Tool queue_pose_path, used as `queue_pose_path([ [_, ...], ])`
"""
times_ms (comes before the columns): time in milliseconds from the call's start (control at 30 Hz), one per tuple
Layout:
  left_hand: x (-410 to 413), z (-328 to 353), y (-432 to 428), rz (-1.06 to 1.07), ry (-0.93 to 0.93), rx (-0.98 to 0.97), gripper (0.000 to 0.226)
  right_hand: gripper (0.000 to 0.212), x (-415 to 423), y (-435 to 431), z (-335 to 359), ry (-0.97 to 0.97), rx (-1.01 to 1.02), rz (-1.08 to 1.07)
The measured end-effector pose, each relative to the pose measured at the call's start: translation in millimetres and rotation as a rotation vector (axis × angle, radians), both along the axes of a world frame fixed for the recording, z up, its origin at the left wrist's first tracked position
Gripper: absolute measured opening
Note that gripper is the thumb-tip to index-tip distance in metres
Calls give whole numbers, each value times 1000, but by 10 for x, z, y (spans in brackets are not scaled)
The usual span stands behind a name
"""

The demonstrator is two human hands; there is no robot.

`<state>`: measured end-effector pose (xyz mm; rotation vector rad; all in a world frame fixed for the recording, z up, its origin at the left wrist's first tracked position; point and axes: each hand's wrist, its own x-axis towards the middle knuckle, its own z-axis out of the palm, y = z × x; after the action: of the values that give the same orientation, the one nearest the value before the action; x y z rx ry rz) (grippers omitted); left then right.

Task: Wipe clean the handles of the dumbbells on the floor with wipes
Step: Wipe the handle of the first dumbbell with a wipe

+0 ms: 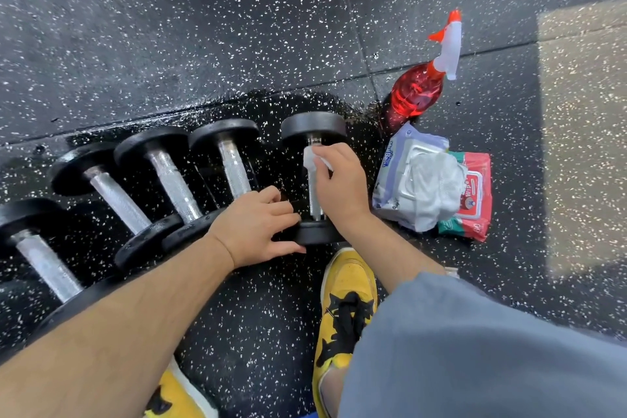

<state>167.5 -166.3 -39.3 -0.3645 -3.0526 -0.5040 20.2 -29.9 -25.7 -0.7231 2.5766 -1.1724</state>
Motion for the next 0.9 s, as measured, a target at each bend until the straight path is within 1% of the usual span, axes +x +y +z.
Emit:
queue_pose_path([
  [100, 13, 9, 7, -4, -10, -3, 60, 19, -52, -9, 18, -54, 4, -59],
  [200, 18, 3, 14, -4, -6, -16, 60, 18, -14, -7, 20, -160, 45, -121],
  [233, 17, 2, 19, -1, -5, -18, 60, 16, -21, -15, 24, -170, 49, -120],
  [300, 11, 4, 16, 2, -3, -26, 61, 21, -90, -48, 43, -154, 48, -121],
  [367, 14, 14, 1, 1, -4, -26, 61, 18, -132, -68, 80, -171, 67, -132],
  [433, 22, 16, -6, -1, -5, -24, 61, 21, -84, -54, 105, -137, 79, -75],
  [500, 15, 13, 0, -4, -3, -31, 61, 17, -8, -19, 119, -6, 91, 42],
  [567, 8, 14, -2, -9, -5, -30, 60, 20, -61, -16, 115, 95, 93, 128],
  [633, 3, 18, -2, -9, -4, -21, 59, 27, -156, -55, 90, 94, 74, 81],
  [700, 5, 19, 9, -6, 6, -21, 58, 20, -159, -52, 73, 75, 85, 29],
  [767, 7, 22, 17, -7, 7, -31, 57, 14, -77, -10, 67, 124, 134, 92],
  [833, 13, 20, 9, -9, 8, -45, 57, 16, -33, 36, 77, 169, 133, 193],
  [867, 12, 22, 6, -7, 8, -46, 56, 19, -65, 34, 83, 161, 117, 207],
  [900, 14, 25, -2, -5, 6, -45, 56, 20, -108, -3, 82, 112, 94, 166],
])
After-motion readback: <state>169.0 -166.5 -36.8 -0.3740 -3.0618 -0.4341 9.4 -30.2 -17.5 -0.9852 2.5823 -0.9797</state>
